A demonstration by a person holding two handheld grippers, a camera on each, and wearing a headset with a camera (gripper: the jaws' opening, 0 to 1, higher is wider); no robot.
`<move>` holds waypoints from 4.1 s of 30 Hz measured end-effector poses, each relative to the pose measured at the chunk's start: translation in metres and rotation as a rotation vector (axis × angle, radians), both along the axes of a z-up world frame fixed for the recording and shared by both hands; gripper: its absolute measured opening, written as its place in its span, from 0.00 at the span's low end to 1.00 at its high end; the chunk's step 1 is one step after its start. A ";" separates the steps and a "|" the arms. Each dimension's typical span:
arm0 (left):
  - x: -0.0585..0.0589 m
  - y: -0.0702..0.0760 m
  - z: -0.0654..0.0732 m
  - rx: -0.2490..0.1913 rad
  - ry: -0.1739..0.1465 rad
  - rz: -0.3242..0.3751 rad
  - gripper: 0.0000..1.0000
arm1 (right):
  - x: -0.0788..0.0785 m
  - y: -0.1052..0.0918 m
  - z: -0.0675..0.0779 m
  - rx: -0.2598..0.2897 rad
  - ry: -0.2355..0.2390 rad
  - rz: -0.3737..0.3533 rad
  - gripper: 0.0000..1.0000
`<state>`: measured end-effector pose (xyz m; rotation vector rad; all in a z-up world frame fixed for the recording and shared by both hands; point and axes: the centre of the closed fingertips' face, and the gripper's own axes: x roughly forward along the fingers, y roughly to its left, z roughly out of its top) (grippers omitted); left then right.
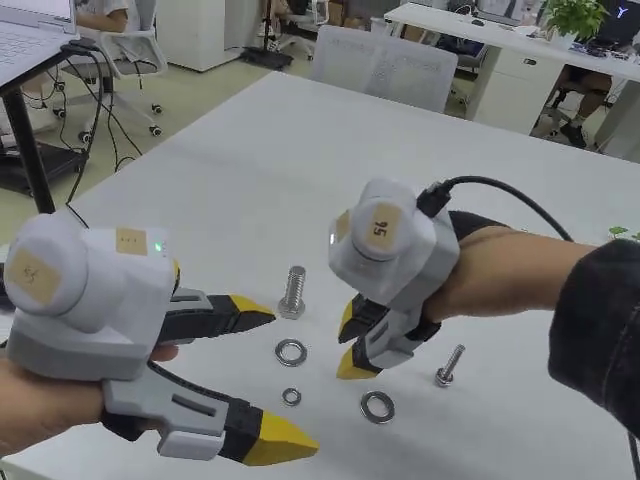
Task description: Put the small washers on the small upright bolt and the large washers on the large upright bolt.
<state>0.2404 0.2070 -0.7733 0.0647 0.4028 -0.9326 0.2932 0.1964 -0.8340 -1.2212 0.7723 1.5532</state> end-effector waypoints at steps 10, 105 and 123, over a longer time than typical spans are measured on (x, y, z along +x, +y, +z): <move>-0.003 0.004 -0.001 -0.008 0.001 0.020 0.77 | -0.016 0.022 -0.018 -0.011 0.034 0.041 0.23; 0.016 -0.008 -0.005 0.008 0.009 -0.062 0.77 | 0.025 -0.060 0.045 0.010 -0.052 -0.184 0.13; 0.026 -0.017 -0.011 0.024 0.014 -0.098 0.77 | 0.048 -0.113 0.063 0.006 -0.085 -0.312 0.13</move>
